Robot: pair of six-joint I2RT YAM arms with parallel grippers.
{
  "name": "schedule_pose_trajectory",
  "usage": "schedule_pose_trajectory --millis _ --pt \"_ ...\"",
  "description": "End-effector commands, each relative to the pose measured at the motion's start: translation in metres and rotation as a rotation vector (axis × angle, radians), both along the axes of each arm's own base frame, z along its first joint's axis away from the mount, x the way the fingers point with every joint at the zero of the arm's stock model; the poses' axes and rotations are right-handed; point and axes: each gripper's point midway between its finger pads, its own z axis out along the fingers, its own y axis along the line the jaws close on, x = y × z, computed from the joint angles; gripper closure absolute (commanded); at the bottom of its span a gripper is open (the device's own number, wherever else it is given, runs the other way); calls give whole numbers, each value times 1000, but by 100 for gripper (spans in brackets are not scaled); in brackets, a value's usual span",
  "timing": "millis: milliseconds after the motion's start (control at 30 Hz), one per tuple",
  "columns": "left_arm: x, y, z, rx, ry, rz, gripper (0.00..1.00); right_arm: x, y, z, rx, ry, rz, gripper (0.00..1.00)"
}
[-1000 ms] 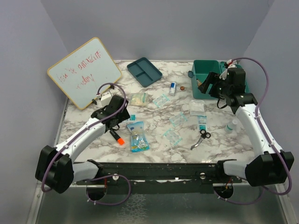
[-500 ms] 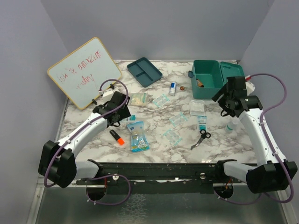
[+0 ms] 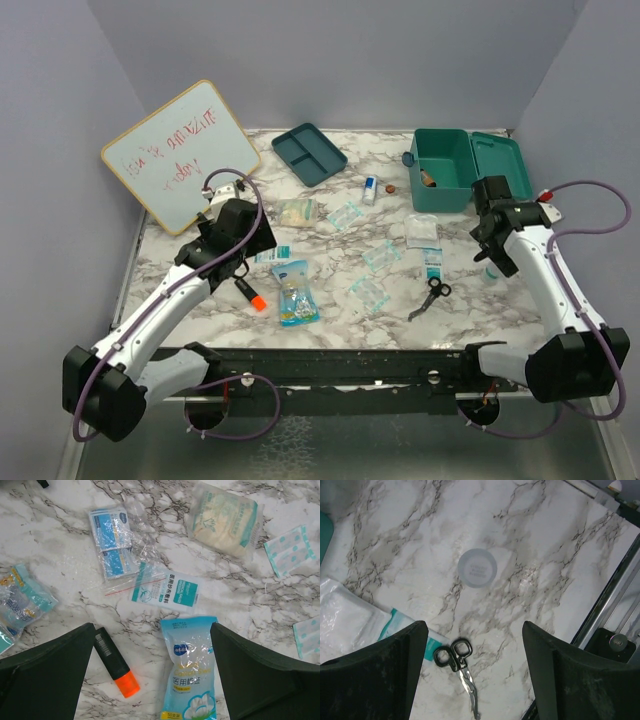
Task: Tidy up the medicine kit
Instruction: Pick up the pill bottle at the center of the board.
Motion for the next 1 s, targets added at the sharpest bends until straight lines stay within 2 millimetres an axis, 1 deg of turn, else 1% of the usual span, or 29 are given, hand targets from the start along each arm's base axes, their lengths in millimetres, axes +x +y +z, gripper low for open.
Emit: schedule_pose_trajectory --millis 0,67,200,333,533,633,733,967 --pt "-4 -7 4 -33 -32 -60 1 6 -26 12 -138 -30 -119 18" --pt "-4 -8 6 -36 -34 -67 1 10 -27 8 -148 -19 -116 19" --pt "-4 -10 7 -37 -35 -77 1 18 -22 -11 -123 10 -83 26" --pt "-4 -7 9 -32 -45 -69 1 16 -29 -27 -150 45 -103 29" --pt "-5 -5 5 -22 -39 -67 1 13 -33 -51 -161 107 -115 34" --pt "-6 -6 3 -21 -32 -68 1 13 -39 -57 -186 109 -132 34" --pt "-5 -6 2 -19 -29 -68 1 17 -41 -62 -186 109 -119 35" --pt "-5 -6 2 -16 -28 -71 1 21 -47 -63 -221 121 -107 39"
